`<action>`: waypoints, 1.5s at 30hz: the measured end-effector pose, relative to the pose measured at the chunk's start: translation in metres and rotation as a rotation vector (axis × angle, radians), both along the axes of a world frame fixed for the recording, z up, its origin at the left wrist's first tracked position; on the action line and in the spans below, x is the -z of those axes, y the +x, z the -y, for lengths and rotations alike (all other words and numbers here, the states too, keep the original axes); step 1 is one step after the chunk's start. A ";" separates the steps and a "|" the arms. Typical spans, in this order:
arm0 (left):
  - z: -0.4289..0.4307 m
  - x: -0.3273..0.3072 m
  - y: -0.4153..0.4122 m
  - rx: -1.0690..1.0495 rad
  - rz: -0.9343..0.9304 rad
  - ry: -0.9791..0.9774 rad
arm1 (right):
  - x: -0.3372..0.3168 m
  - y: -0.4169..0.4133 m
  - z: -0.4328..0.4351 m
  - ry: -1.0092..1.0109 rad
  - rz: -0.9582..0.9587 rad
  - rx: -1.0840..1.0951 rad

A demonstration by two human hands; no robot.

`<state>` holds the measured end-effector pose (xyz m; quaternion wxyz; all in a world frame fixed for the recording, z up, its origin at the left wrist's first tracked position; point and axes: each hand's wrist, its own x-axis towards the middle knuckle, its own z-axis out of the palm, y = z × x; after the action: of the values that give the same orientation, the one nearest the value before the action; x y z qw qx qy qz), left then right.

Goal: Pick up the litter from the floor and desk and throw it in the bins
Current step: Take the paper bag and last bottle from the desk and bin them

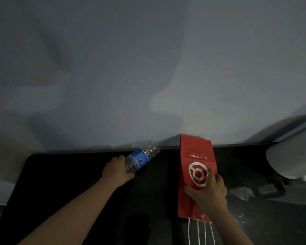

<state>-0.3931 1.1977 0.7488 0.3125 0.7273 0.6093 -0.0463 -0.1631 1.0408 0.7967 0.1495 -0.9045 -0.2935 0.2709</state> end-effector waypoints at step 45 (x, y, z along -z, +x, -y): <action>0.337 -0.306 0.058 0.636 1.110 -0.130 | -0.270 -0.121 0.409 0.847 0.309 0.695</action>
<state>-0.3351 0.8608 1.0546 0.5957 0.7679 0.1074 0.2095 -0.2844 0.6318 1.0670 0.5348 -0.8382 -0.0799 -0.0712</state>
